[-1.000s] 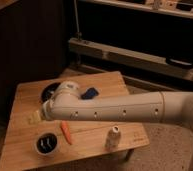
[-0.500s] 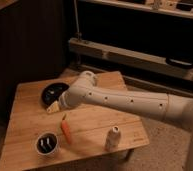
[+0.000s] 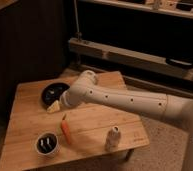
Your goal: Place the bottle in the ceramic bowl
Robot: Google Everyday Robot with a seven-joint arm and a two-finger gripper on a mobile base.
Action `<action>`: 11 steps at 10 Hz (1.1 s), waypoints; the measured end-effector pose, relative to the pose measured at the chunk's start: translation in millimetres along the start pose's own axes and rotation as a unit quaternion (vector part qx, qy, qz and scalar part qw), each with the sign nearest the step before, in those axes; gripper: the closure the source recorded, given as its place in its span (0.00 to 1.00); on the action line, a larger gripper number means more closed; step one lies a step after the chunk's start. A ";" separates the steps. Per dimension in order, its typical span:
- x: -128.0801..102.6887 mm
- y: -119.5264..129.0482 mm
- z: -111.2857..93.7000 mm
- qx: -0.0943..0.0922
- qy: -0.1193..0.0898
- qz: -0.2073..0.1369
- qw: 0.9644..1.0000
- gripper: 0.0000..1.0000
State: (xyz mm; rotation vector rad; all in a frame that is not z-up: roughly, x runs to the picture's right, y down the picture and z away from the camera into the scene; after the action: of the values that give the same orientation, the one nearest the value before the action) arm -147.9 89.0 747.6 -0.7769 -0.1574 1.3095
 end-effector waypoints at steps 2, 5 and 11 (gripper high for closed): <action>-3.2 -52.7 -4.9 -0.006 0.009 0.024 1.000 0.20; 6.5 -140.3 -21.3 -0.008 0.019 0.062 0.998 0.20; -0.2 -154.5 -28.1 0.047 0.044 0.064 0.996 0.20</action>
State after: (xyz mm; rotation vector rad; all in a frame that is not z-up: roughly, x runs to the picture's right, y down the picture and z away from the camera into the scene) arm -9.0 69.2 818.2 -0.7715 0.0249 1.3905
